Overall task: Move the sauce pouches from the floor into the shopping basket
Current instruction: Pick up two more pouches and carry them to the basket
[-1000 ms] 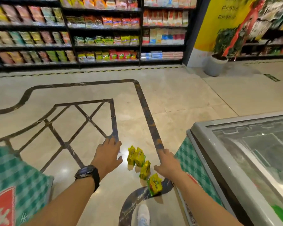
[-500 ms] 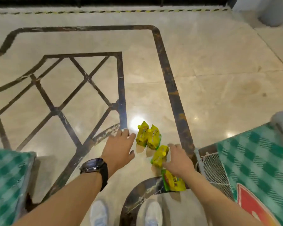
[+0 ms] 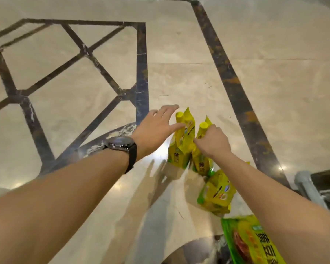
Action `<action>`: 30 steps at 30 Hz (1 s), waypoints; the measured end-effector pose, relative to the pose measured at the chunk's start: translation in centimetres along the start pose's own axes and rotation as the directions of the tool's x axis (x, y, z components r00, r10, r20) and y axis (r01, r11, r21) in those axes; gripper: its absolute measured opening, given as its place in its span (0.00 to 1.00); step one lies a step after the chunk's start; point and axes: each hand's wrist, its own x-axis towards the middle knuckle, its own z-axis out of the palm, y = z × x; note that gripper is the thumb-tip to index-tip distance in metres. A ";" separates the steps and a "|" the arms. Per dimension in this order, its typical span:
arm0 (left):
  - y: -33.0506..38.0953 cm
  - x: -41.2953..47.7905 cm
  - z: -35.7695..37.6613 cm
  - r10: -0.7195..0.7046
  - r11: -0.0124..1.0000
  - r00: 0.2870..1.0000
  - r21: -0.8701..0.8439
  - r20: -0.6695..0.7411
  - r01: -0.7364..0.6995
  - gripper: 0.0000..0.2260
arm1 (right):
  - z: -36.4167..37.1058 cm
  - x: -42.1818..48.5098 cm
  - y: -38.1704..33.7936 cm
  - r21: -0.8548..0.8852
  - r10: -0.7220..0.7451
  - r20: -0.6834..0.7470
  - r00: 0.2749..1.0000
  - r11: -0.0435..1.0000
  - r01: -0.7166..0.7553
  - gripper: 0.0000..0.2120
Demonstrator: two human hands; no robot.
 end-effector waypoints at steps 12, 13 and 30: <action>-0.4 3.3 0.8 0.309 0.929 0.951 0.210 0.006 -0.304 0.09 | 0.0 0.1 0.5 0.088 -0.002 0.112 0.994 0.996 -0.008 0.11; -0.4 3.1 0.5 0.292 0.929 0.955 0.224 0.050 -0.295 0.10 | 0.1 0.2 0.5 0.090 -0.004 0.111 0.994 0.996 -0.006 0.10; -4.3 -9.8 0.6 0.250 0.967 0.905 -0.041 0.344 -0.251 0.04 | 0.2 -1.0 -0.6 -0.114 -0.175 -0.048 0.983 0.979 0.169 0.02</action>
